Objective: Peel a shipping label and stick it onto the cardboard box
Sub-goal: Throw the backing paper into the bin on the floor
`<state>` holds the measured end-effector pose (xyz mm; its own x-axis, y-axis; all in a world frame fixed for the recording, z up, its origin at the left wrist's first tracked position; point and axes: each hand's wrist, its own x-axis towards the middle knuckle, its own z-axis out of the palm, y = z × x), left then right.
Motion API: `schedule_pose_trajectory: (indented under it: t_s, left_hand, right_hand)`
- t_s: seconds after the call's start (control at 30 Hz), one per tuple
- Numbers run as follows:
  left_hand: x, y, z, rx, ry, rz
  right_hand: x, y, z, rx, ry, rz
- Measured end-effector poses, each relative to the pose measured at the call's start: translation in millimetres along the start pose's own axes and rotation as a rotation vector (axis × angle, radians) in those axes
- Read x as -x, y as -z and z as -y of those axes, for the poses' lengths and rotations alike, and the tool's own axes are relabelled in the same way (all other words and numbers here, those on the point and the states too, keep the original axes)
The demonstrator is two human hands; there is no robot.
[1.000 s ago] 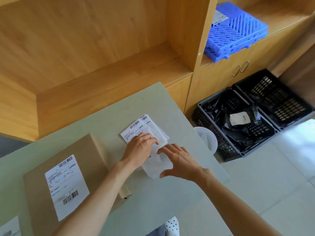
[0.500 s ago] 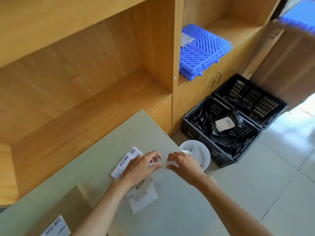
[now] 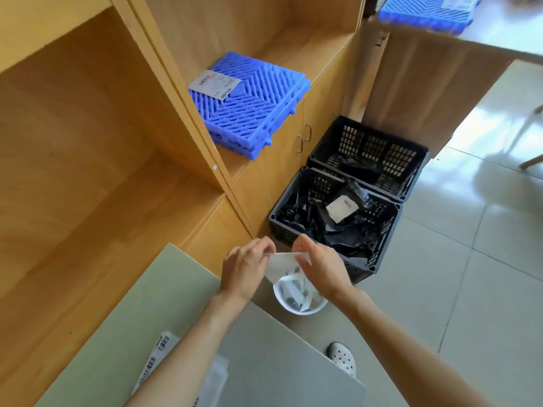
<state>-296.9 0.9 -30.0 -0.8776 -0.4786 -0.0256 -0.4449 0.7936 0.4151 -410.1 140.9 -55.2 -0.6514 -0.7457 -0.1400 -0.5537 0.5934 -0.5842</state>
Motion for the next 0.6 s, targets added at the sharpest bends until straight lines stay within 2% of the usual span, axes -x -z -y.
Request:
schedule_pose_trajectory:
  t_s: [0.27, 0.6]
  left_hand:
    - [-74.0, -76.1, -11.9, -0.097, -0.082, 0.197]
    - [-122.9, -165.3, 5.0, -0.166, -0.129, 0.362]
  right_hand:
    - [-49.4, -5.6, -80.7, 0.039, -0.087, 0.072]
    - [-89.5, -43.4, -153.9, 0.046, -0.167, 0.189]
